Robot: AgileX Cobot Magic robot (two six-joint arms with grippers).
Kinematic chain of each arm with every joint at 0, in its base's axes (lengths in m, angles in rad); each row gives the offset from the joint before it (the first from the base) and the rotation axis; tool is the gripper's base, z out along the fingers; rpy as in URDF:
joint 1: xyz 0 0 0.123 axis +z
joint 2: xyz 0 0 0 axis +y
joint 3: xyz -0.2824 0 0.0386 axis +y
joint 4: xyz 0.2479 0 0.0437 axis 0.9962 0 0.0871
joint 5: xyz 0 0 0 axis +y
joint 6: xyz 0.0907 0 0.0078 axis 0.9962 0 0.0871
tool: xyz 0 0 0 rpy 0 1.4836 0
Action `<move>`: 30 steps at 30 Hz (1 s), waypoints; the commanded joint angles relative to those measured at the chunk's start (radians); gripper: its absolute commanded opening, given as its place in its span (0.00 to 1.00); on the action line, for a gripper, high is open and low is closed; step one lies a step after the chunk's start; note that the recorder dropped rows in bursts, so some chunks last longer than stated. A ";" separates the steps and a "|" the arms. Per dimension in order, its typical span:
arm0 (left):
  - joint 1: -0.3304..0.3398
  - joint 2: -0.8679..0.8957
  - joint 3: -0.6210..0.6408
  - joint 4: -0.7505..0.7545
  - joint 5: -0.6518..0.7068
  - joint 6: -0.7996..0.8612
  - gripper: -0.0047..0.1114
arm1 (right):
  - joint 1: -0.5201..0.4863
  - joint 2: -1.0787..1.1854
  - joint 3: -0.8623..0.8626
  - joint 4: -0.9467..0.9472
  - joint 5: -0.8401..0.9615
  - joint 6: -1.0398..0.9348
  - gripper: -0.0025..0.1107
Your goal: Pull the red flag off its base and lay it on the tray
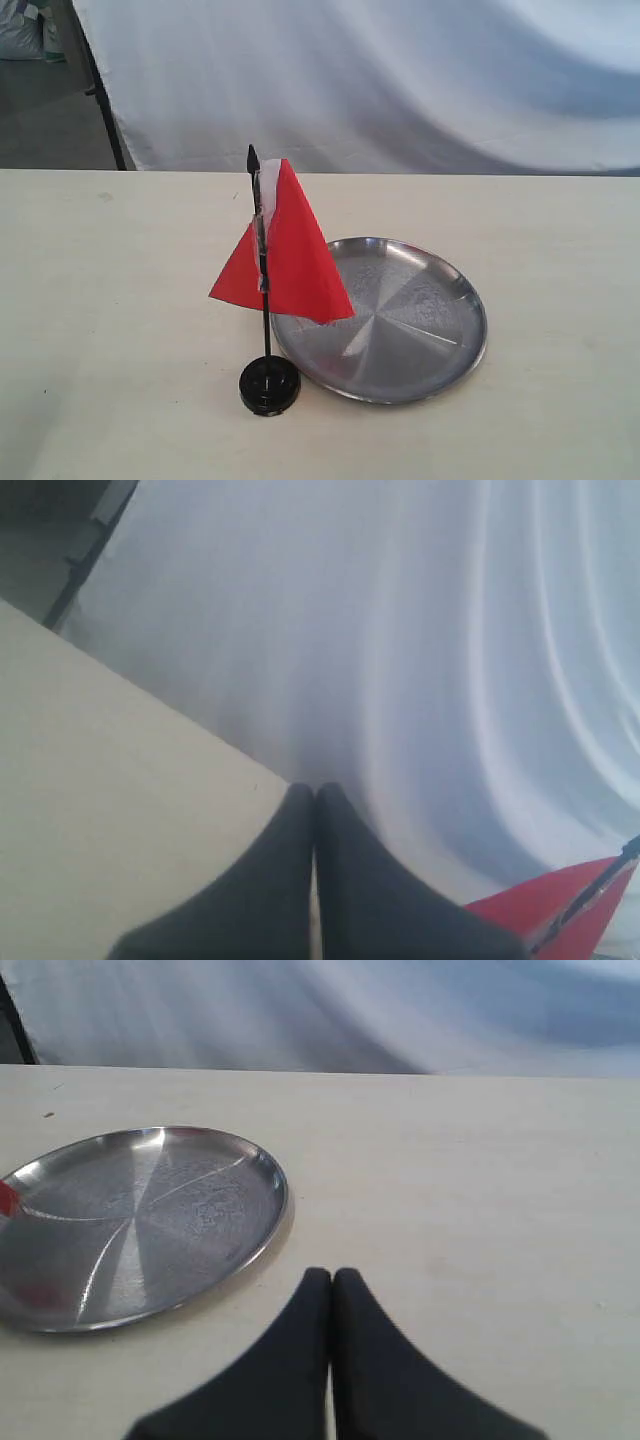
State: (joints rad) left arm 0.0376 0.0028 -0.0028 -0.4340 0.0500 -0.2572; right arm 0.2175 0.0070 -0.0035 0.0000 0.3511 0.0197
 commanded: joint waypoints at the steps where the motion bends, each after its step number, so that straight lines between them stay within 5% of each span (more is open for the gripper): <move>1: 0.003 -0.003 0.003 -0.009 -0.094 -0.005 0.04 | -0.006 -0.007 0.003 0.000 -0.005 -0.009 0.02; 6: 0.003 -0.003 -0.001 0.045 -0.201 -0.005 0.04 | -0.006 -0.007 0.003 0.000 -0.005 -0.009 0.02; 9: 0.003 -0.003 -0.090 0.173 -0.118 -0.018 0.04 | -0.006 -0.007 0.003 0.000 -0.005 -0.009 0.02; 16: -0.021 0.174 -0.317 0.175 0.083 0.022 0.04 | -0.006 -0.007 0.003 0.000 -0.005 -0.009 0.02; 23: -0.297 0.745 -0.506 -0.075 0.237 0.418 0.04 | -0.006 -0.007 0.003 0.000 -0.005 -0.009 0.02; 30: -0.522 1.146 -0.510 -0.071 -0.022 0.701 0.04 | -0.006 -0.007 0.003 0.000 -0.002 -0.009 0.02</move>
State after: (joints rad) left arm -0.4443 1.0833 -0.5064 -0.4980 0.0984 0.3667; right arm 0.2175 0.0070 -0.0035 0.0000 0.3511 0.0197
